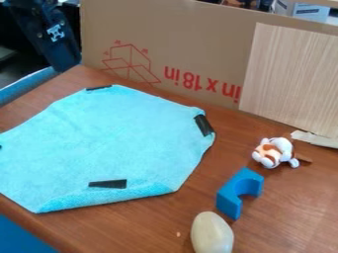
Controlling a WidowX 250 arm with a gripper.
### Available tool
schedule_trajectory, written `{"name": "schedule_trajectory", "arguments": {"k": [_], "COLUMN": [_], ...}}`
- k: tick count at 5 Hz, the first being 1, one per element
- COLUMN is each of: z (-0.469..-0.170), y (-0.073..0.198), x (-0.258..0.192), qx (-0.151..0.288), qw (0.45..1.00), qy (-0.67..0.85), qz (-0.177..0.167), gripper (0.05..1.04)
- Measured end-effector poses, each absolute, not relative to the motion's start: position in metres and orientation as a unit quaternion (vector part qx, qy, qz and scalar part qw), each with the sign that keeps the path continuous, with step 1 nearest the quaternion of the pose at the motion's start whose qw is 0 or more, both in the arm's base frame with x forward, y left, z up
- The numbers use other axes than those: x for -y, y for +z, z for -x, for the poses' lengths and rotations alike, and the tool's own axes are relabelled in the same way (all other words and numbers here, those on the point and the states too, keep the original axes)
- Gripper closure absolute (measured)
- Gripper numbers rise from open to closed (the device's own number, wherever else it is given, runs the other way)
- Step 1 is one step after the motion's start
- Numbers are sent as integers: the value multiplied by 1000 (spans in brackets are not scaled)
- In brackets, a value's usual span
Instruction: Place white object on the edge of the cloth
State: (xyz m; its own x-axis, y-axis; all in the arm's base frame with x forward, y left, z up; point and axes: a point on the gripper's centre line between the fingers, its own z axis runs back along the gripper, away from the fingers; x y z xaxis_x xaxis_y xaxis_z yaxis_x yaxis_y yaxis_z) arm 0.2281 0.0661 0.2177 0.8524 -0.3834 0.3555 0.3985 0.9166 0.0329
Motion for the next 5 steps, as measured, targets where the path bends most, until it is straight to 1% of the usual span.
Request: {"name": "schedule_trajectory", "arguments": {"k": [1, 2, 3, 4, 5], "z": [-229, -240, -262, -297, -340], "y": [214, 205, 190, 160, 117], "x": [-65, -52, -40, -13, 30], "qx": [177, 185, 188, 190, 191], "qw": [963, 959, 958, 953, 940], "qy": [-200, -210, -213, -234, -277], "qz": [27, 36, 40, 40, 60], "gripper": [83, 83, 83, 83, 83]}}
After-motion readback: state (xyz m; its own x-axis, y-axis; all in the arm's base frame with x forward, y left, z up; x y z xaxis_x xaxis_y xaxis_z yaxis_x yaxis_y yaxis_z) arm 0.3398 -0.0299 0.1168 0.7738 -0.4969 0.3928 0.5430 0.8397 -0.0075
